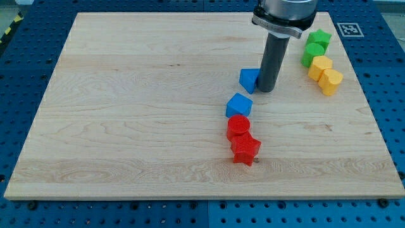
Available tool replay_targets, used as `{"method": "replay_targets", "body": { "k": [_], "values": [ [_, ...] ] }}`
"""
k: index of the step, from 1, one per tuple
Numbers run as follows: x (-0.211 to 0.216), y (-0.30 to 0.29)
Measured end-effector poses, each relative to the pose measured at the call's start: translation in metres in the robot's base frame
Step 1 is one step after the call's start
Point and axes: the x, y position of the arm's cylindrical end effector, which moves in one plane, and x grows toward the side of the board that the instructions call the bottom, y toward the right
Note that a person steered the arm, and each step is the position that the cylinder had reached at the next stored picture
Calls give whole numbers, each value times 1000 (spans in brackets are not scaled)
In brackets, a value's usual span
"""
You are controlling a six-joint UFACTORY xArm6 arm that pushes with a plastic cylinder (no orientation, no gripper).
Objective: Slightly move the triangle vertical to the heart
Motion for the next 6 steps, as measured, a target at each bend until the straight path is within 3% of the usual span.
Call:
{"method": "replay_targets", "body": {
  "k": [4, 5, 6],
  "values": [
    [-43, -19],
    [-60, -46],
    [-43, -47]
  ]
}}
